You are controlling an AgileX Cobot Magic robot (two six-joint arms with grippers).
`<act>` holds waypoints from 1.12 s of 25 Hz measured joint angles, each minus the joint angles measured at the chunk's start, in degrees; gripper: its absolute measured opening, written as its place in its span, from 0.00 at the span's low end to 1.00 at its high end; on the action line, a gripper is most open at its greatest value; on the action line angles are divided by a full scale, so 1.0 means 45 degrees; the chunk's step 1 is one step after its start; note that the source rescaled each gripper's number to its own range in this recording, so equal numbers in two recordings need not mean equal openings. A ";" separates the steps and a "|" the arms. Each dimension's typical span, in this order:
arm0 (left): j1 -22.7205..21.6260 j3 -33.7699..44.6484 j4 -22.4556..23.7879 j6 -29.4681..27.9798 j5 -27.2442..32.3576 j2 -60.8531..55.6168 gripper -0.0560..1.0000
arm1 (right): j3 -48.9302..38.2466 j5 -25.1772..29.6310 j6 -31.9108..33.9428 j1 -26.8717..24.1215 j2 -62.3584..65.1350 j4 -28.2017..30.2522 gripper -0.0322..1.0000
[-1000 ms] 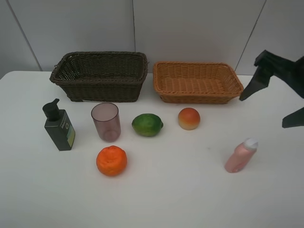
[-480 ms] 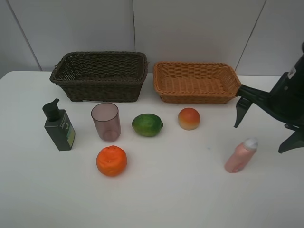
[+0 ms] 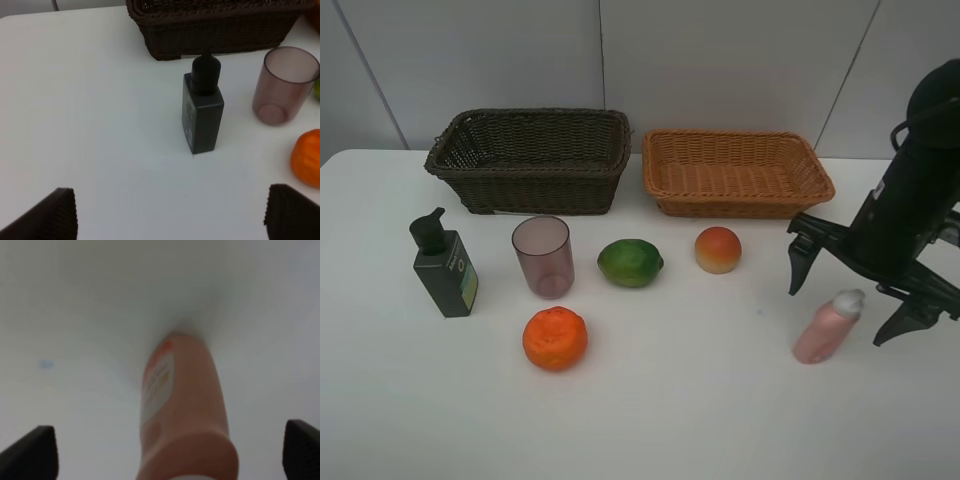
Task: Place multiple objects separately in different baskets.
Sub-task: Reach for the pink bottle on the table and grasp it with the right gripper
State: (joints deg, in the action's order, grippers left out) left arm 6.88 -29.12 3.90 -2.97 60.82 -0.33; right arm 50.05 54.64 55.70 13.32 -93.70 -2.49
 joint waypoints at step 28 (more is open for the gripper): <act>0.0000 0.0000 0.0000 0.0000 0.0000 0.0000 0.97 | -0.0545 -0.0701 0.0868 0.0000 -0.0427 -0.0418 0.04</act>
State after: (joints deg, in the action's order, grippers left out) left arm 6.88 -29.12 3.90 -2.97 60.82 -0.33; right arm 47.59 51.49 59.60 13.32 -95.63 -4.38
